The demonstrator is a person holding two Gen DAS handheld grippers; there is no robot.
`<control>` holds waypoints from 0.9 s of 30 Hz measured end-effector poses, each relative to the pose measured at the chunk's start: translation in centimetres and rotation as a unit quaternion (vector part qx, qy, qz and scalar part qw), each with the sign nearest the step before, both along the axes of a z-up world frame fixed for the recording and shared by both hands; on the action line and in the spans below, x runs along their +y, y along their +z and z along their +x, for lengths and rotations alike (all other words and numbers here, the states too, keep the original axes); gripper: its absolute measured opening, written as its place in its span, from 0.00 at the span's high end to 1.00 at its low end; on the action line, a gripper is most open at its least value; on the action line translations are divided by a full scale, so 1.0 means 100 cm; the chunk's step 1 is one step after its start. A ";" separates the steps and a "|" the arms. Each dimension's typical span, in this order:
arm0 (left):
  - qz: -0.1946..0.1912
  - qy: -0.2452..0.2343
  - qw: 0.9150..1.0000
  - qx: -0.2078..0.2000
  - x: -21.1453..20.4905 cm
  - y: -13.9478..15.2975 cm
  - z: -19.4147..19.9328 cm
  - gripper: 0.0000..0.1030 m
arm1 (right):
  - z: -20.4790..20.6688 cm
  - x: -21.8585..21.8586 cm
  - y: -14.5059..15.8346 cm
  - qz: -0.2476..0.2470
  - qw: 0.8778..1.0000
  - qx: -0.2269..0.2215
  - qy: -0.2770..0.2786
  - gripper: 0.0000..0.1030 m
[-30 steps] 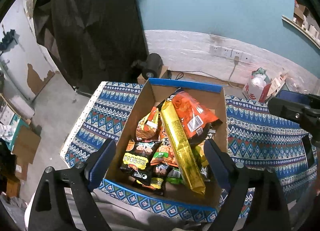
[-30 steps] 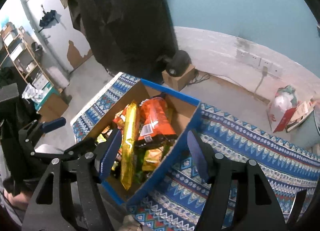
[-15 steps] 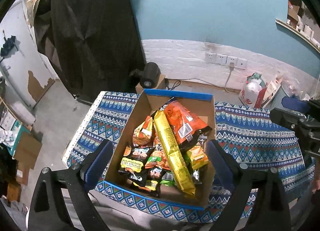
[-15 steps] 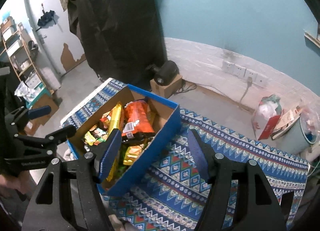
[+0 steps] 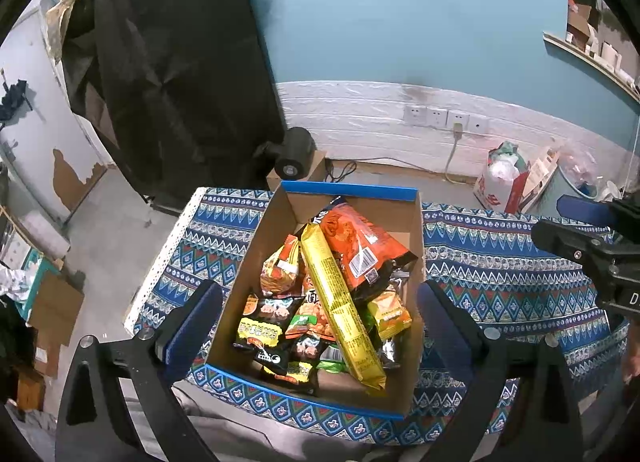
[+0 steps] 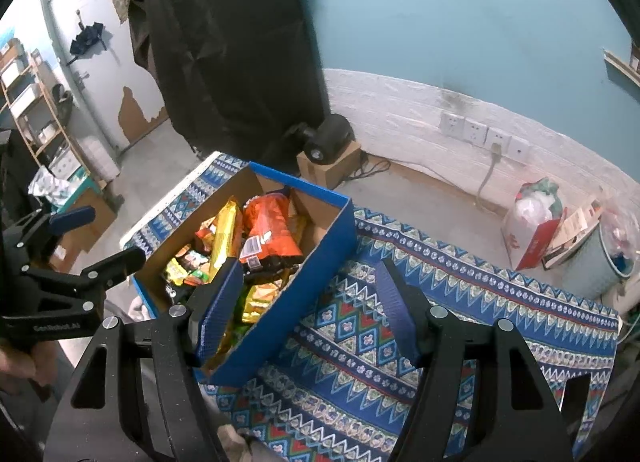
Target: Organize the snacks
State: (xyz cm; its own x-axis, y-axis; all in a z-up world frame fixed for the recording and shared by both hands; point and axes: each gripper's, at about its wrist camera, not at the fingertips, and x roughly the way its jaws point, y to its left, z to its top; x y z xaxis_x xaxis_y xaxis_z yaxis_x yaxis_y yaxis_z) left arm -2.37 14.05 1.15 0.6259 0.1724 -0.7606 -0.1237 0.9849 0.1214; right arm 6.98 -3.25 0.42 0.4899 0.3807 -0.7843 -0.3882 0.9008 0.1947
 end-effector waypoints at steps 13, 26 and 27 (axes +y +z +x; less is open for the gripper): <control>-0.002 0.003 1.000 0.003 0.000 0.001 -0.001 0.04 | 0.000 0.001 0.000 0.001 1.000 0.000 0.000 0.34; 0.003 -0.003 1.000 0.006 -0.002 0.000 -0.001 0.04 | 0.001 0.001 0.001 0.000 1.000 0.001 -0.001 0.34; 0.004 -0.002 1.000 0.007 -0.002 0.000 -0.001 0.04 | 0.001 0.001 0.001 0.000 1.000 0.001 0.000 0.34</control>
State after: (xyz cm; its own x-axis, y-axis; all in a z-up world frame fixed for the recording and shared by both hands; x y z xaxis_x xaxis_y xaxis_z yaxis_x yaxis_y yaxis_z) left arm -2.43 13.81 1.12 0.6161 0.1754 -0.7679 -0.1180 0.9844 0.1302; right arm 7.06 -3.11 0.52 0.4880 0.3804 -0.7856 -0.3869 0.9011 0.1960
